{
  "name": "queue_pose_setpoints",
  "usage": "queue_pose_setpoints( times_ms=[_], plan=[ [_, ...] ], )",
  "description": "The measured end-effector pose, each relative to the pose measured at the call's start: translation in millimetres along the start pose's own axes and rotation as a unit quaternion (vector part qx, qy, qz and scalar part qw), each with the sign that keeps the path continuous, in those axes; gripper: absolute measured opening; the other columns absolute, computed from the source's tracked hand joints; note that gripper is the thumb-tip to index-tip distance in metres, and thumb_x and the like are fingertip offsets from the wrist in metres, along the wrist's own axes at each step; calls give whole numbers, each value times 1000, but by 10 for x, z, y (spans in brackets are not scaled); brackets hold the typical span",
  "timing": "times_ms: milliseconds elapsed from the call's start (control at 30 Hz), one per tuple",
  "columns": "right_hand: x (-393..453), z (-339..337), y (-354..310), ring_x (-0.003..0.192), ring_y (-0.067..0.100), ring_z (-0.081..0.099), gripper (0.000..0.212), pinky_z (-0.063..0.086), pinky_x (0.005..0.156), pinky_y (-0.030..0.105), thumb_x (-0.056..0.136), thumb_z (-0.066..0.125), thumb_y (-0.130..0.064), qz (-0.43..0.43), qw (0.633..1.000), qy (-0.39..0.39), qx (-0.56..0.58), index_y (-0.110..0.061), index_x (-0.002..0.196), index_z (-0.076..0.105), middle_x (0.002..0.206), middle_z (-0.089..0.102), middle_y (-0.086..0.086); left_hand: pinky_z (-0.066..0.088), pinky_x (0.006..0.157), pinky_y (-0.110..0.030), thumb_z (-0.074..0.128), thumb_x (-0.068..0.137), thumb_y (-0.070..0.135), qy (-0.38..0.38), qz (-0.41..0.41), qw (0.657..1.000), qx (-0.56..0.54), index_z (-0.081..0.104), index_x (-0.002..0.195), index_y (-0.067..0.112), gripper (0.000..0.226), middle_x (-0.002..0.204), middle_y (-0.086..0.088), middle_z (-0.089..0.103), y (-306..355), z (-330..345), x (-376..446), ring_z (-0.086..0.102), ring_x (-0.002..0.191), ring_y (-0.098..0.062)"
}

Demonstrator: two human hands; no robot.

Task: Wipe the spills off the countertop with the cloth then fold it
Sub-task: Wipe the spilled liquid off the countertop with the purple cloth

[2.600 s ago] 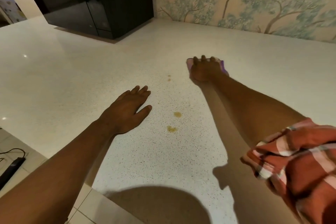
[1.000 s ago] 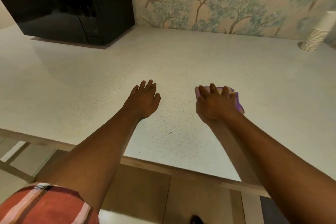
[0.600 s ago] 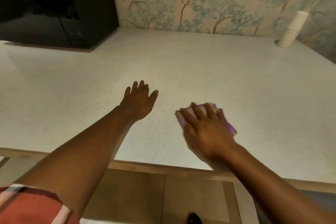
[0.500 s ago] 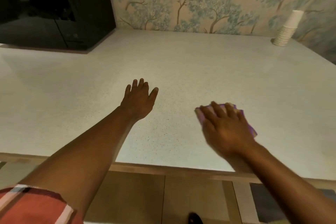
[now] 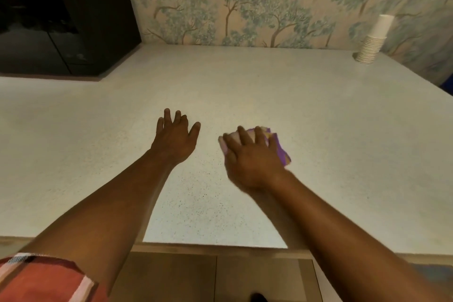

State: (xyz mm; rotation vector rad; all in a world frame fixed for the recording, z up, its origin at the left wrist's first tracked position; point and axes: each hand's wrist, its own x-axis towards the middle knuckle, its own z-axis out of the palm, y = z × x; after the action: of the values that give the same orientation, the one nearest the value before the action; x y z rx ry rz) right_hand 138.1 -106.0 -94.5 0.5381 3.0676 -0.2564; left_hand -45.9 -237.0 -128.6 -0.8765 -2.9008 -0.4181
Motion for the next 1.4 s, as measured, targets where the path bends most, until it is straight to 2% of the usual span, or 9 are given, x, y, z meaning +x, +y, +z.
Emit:
queue_pose_setpoints(
  times_ms=[100,200,433,767,1000,1100,1200,1333,1400],
  plan=[
    [-406,63,209,157,40,6,60,1,122,65,98,5,-54,-15,1000,3,19,-46,156,15,171,15,0,0,120,-48,18,98,53,-13,-6,1000,-7,25,150,4,71,161,-17,16,-6,17,28,-3,149,-35],
    [-378,-41,675,157,36,9,62,7,122,64,95,0,-60,38,999,-10,1,-50,155,11,171,15,-4,-5,119,-44,14,97,58,-35,-19,999,-21,15,153,5,77,163,-14,8,-3,-9,77,-8,149,-31],
    [423,-292,1507,152,45,20,53,17,119,65,104,16,-47,178,984,25,-6,-40,155,27,166,28,4,-2,121,-43,14,96,59,-37,-26,999,-13,14,153,6,77,163,-13,7,47,11,164,-5,150,-30],
    [1791,-446,1652,150,48,20,52,11,120,65,105,20,-45,175,983,28,44,-25,145,46,154,41,11,5,121,-40,15,96,59,-18,-27,999,7,18,153,8,77,163,-11,10,23,65,197,4,150,-29],
    [2675,-517,1763,152,48,18,56,8,122,64,104,17,-45,170,984,2,52,-24,147,44,156,37,15,-1,117,-30,19,97,57,-7,-38,999,-6,16,153,12,72,163,-5,9,27,80,181,2,150,-20],
    [2912,-533,1670,148,49,23,49,12,121,63,98,32,-33,194,978,-4,70,-18,141,48,151,40,20,0,118,-30,21,98,56,-5,-38,999,-10,16,154,13,70,163,-3,9,40,78,174,2,150,-18],
    [2927,-521,1356,143,50,30,54,16,118,65,85,42,-23,164,986,-12,34,-19,138,49,147,42,21,0,119,-30,21,98,55,-8,-37,999,-8,15,154,15,69,163,-1,8,42,80,184,1,150,-17],
    [2764,-332,768,145,42,32,50,18,117,62,101,17,-41,34,998,39,-20,-30,139,49,145,49,8,1,118,-29,22,98,54,-4,-34,999,-7,17,154,15,68,163,-1,10,41,77,173,3,150,-17],
    [2723,-280,668,141,39,37,51,22,115,58,102,15,-45,-27,998,47,-8,-32,136,52,140,52,3,2,118,-29,23,98,53,-3,-32,999,-7,18,154,15,68,163,-2,11,49,67,170,4,150,-18]
  ],
)
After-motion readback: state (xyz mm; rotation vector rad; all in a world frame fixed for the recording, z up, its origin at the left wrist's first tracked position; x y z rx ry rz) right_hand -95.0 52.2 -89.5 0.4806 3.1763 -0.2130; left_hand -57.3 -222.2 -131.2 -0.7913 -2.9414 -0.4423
